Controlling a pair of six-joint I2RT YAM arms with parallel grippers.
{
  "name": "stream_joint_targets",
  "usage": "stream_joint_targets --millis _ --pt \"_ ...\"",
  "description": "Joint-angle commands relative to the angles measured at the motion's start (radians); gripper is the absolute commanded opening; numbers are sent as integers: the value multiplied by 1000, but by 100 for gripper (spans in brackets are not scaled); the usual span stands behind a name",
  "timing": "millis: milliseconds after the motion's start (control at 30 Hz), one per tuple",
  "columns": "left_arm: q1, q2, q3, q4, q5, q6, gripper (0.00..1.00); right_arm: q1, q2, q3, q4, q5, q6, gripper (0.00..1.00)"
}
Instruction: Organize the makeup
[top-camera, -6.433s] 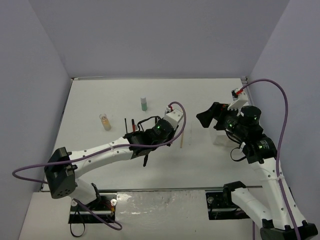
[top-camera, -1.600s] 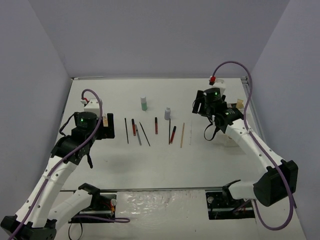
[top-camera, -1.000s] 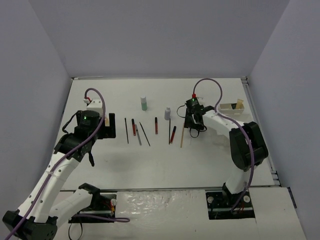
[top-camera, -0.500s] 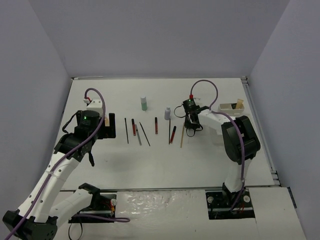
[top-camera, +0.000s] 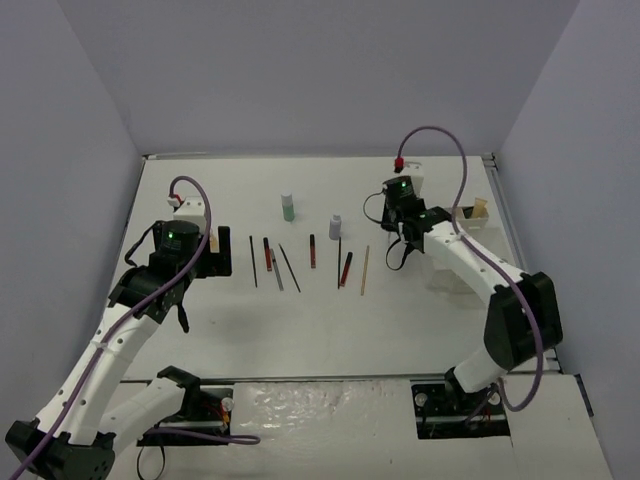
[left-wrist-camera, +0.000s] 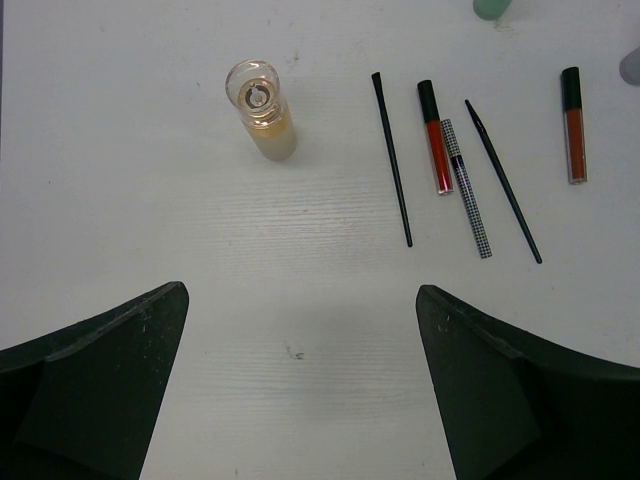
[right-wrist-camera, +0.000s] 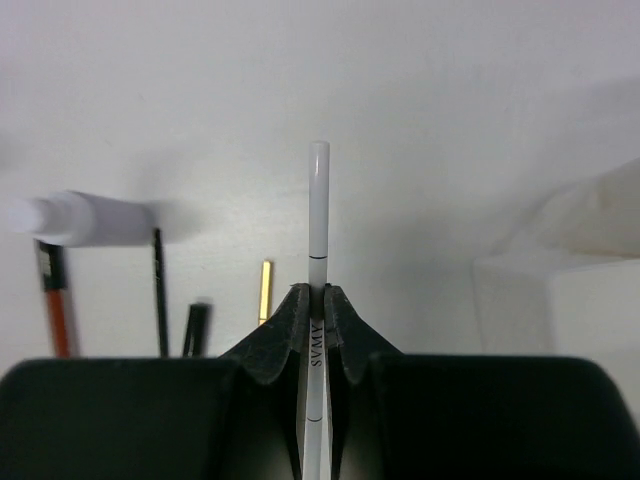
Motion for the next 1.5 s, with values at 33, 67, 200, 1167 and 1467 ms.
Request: stream_joint_targets --millis 33,67,200,1167,1467 --pt "9 1 19 27 -9 -15 97 -63 -216 -43 247 114 -165 0" --pt "10 0 19 27 -10 -15 97 -69 -241 -49 285 114 -173 0" --pt "10 -5 16 28 -13 -15 97 -175 -338 -143 509 68 -233 0" --pt "17 5 16 41 4 -12 97 -326 -56 -280 1017 149 -376 0" --pt "17 -2 15 43 7 -11 97 -326 -53 -358 1031 155 -344 0"
